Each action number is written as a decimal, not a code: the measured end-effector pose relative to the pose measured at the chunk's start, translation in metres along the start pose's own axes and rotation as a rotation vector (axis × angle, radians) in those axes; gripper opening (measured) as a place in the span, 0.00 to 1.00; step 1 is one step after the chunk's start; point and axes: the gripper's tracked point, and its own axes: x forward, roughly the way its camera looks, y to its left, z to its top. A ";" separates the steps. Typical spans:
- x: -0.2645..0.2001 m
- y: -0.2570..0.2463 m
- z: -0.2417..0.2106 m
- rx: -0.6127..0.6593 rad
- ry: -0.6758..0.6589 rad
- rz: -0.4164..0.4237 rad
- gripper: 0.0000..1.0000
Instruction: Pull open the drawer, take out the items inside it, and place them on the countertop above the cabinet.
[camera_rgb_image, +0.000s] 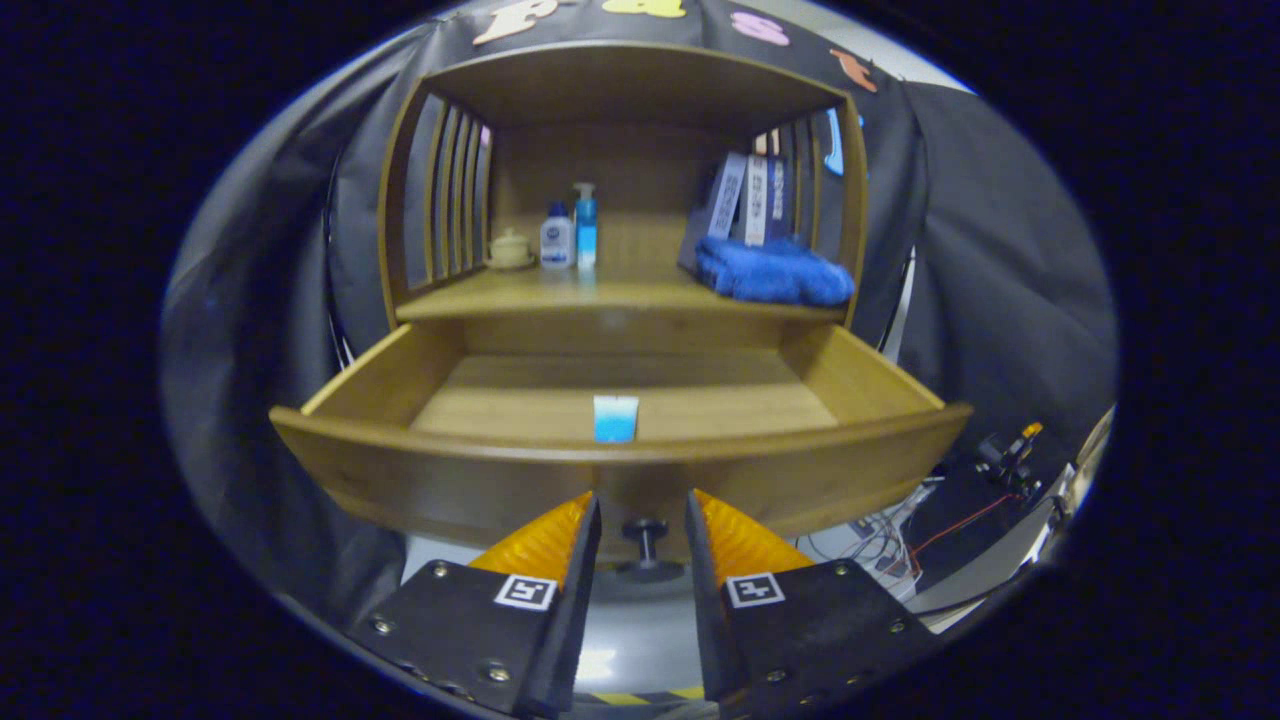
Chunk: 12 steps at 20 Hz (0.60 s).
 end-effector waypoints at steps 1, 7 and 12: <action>-0.004 -0.002 0.014 -0.004 -0.017 -0.006 0.47; 0.036 0.015 0.061 -0.015 -0.028 0.003 0.48; 0.098 0.026 0.055 0.016 0.152 -0.010 0.48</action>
